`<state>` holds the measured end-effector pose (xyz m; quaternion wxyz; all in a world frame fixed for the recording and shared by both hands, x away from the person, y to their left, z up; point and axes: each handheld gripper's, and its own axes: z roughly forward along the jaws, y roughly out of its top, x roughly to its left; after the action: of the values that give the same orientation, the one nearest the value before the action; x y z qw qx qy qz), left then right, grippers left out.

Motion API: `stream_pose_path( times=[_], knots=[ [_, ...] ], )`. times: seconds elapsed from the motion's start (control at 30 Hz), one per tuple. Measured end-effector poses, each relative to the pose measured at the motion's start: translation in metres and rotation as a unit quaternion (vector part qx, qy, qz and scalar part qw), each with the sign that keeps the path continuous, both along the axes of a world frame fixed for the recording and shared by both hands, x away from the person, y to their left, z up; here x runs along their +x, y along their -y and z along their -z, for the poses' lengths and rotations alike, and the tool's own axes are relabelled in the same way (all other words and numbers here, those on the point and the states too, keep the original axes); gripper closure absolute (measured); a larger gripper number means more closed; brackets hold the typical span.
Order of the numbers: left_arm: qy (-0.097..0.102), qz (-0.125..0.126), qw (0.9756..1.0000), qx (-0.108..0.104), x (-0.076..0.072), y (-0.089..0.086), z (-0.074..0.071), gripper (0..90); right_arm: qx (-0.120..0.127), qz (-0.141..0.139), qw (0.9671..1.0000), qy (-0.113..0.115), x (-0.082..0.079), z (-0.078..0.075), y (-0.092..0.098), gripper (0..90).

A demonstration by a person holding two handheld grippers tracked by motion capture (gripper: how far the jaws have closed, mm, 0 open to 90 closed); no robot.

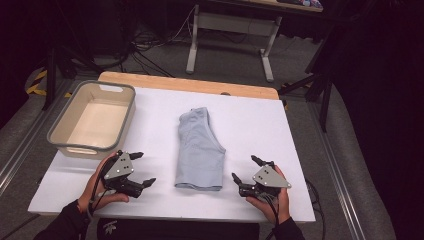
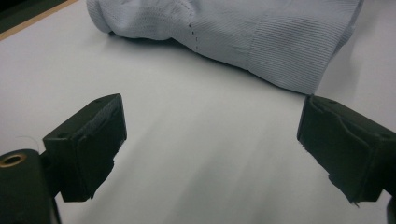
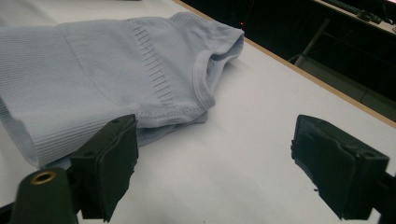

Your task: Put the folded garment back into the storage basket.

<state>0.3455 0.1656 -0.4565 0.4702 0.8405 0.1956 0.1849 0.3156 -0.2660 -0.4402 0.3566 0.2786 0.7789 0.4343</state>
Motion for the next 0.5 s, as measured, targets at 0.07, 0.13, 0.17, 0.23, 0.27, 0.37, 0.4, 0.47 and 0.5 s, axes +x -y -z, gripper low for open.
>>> stream_pose_path(
  times=[0.07, 0.13, 0.17, 0.23, 0.27, 0.37, 0.4, 0.47, 0.5],
  knots=[
    [-0.001, -0.001, 1.0000, 0.001, 0.0011, 0.0030, 0.0001, 10.3, -0.006, 0.002, 1.0000, 0.001, -0.0012, 0.0004, 0.0011, 16.0],
    [-0.006, -0.003, 1.0000, 0.001, 0.0020, 0.0040, 0.0014, 10.8, -0.002, 0.008, 1.0000, 0.004, -0.0015, -0.0005, 0.0027, 16.7],
    [-0.009, -0.002, 1.0000, 0.001, 0.0021, 0.0040, 0.0019, 11.4, 0.002, 0.013, 0.9999, 0.008, -0.0015, -0.0012, 0.0037, 17.3],
    [-0.011, 0.000, 0.9999, 0.000, 0.0020, 0.0040, 0.0021, 11.6, 0.007, 0.019, 0.9997, 0.010, -0.0009, -0.0022, 0.0052, 17.4],
    [-0.010, -0.002, 0.9999, 0.000, 0.0018, 0.0041, 0.0018, 11.9, 0.008, 0.024, 0.9996, 0.011, -0.0004, -0.0022, 0.0060, 18.0],
    [-0.022, -0.007, 0.9997, -0.008, 0.0036, 0.0055, 0.0010, 13.0, 0.012, 0.034, 0.9993, 0.013, 0.0006, -0.0026, 0.0079, 18.6],
    [-0.030, -0.013, 0.9994, -0.008, 0.0047, 0.0067, 0.0011, 12.9, 0.014, 0.036, 0.9992, 0.012, 0.0009, -0.0027, 0.0085, 18.6],
    [-0.055, -0.016, 0.9981, -0.022, 0.0073, 0.0091, 0.0011, 12.9, 0.015, 0.038, 0.9991, 0.011, 0.0006, -0.0026, 0.0086, 19.1],
    [-0.061, -0.016, 0.9977, -0.024, 0.0077, 0.0101, 0.0012, 12.5, 0.014, 0.036, 0.9992, 0.012, 0.0002, -0.0025, 0.0081, 19.5]
  ],
)
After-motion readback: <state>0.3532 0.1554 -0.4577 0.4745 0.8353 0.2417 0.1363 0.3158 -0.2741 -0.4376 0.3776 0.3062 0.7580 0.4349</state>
